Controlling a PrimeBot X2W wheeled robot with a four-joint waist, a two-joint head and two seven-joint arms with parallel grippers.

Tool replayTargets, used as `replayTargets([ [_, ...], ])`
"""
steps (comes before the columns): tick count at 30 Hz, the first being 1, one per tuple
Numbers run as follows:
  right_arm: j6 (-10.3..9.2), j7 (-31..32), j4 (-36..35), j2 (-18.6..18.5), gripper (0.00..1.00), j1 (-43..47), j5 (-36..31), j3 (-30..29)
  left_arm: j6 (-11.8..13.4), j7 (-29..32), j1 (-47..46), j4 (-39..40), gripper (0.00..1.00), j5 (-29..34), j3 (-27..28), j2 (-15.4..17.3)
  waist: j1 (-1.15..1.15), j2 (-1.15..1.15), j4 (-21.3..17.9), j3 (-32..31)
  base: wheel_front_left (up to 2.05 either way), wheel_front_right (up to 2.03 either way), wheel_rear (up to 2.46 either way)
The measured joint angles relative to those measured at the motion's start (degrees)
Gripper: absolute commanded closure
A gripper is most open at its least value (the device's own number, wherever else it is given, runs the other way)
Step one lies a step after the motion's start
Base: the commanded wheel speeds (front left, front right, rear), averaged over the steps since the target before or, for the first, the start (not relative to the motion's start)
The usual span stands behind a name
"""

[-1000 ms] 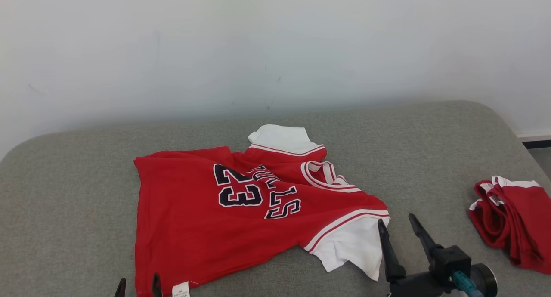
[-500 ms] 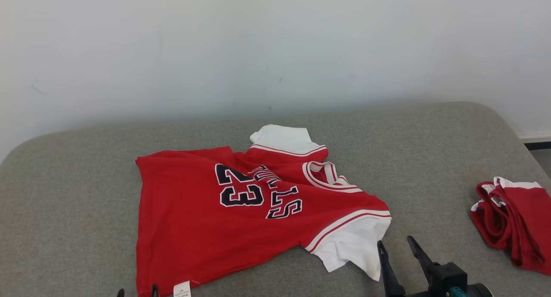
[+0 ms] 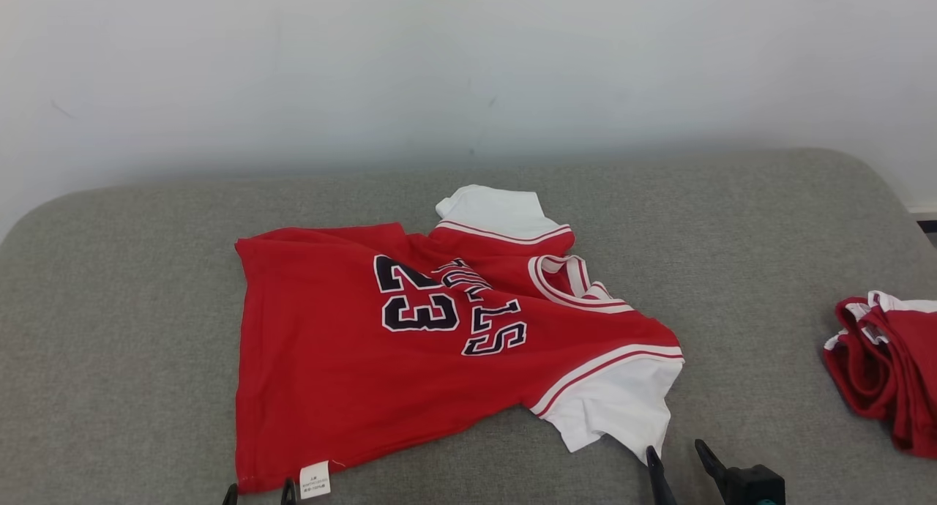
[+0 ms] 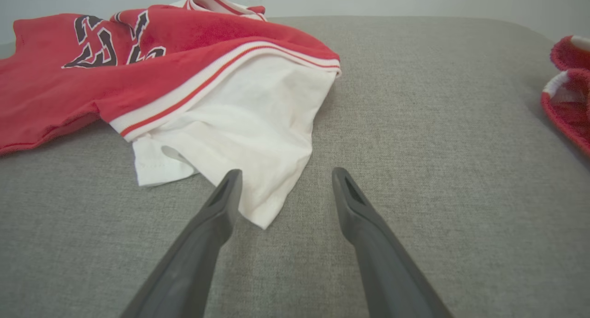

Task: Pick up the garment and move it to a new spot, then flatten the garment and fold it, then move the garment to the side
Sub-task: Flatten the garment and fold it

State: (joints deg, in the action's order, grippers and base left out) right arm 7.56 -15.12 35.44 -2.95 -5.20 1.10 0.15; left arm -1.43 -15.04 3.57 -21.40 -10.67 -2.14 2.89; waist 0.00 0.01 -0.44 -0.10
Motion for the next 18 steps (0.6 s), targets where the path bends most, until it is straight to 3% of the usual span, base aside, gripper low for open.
replayTargets([
  [14, 0.0, -0.15, 11.33, -0.01, 0.0, -4.55, 0.86, 0.02, -0.1, 0.0, -0.96, -0.99, 0.0, -0.25, -0.69, 0.02, 0.0, 0.0, 1.87, 1.46, 0.0, 0.0, 0.0],
  [18, 0.0, -0.27, 12.17, 0.0, 0.06, -5.47, 0.9, -0.26, -0.15, 0.0, -1.27, -0.91, 0.0, -0.09, -0.69, 0.02, 0.0, -0.01, 1.98, 1.86, 0.0, 0.0, 0.0],
])
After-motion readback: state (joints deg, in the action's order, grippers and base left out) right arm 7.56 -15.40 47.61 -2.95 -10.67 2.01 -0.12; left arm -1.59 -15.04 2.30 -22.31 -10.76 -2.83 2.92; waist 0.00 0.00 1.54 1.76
